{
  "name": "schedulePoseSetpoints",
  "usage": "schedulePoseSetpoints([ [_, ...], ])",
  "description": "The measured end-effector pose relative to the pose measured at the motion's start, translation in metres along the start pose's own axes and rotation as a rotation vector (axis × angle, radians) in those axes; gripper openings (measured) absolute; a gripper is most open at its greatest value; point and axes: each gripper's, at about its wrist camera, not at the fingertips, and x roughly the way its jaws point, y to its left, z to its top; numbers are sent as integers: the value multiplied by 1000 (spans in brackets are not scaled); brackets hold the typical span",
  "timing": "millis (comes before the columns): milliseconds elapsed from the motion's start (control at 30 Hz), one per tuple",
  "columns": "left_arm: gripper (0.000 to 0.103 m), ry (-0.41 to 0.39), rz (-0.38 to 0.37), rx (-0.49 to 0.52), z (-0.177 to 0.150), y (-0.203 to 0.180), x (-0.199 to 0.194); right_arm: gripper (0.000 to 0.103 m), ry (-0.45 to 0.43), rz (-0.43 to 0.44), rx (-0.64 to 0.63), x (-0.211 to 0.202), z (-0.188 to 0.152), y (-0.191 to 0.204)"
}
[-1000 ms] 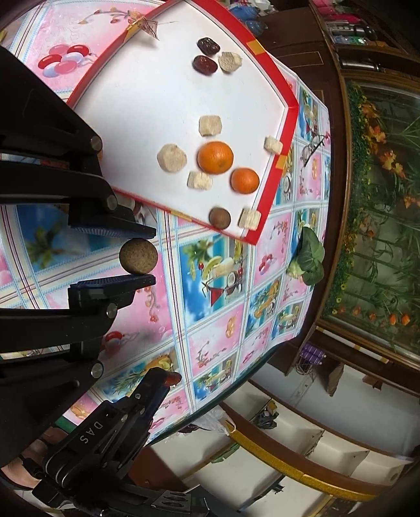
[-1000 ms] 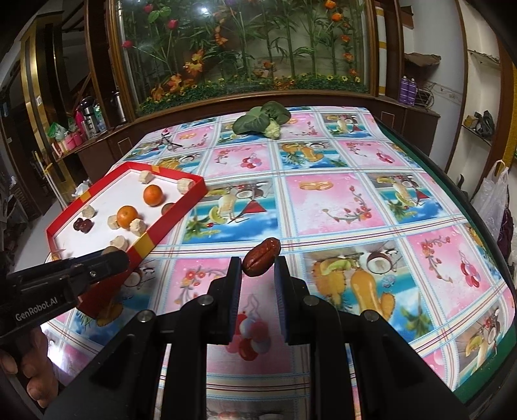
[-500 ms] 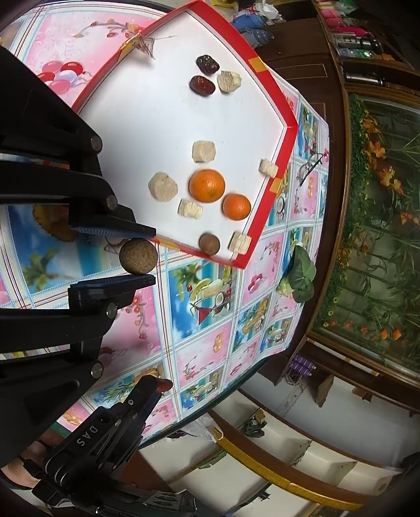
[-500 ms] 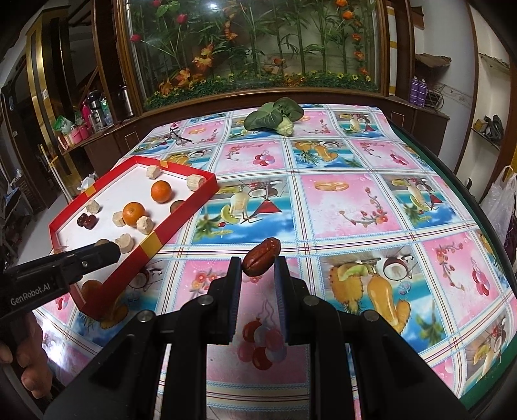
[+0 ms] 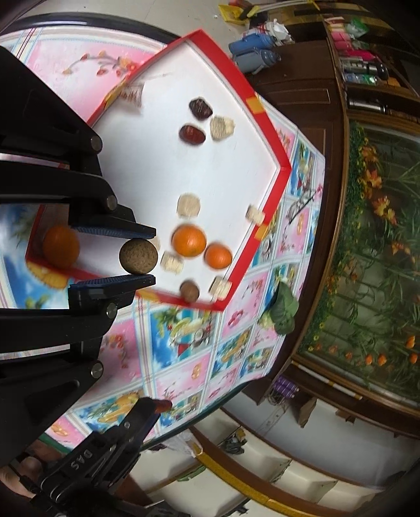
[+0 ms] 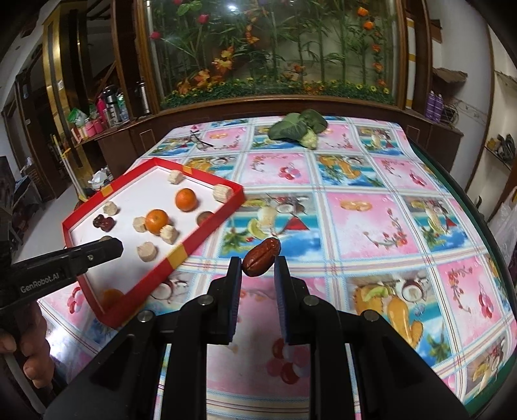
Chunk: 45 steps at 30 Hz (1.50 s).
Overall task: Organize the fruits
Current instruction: 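Carry the red date with the right tool while the left tool carries the brown ball over the tray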
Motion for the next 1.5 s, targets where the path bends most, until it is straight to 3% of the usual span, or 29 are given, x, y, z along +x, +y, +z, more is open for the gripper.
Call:
schedulePoseSetpoints([
  [333, 20, -1, 90, -34, 19, 30, 8, 22, 1, 64, -70, 13, 20, 37],
  [867, 20, 2, 126, -79, 38, 59, 19, 22, 36, 149, -111, 48, 53, 79],
  [1200, 20, 24, 116, -47, 39, 60, 28, 22, 92, 191, -151, 98, 82, 104],
  [1500, 20, 30, 179, -48, 58, 67, 42, 22, 142, 213, -174, 136, 94, 115],
])
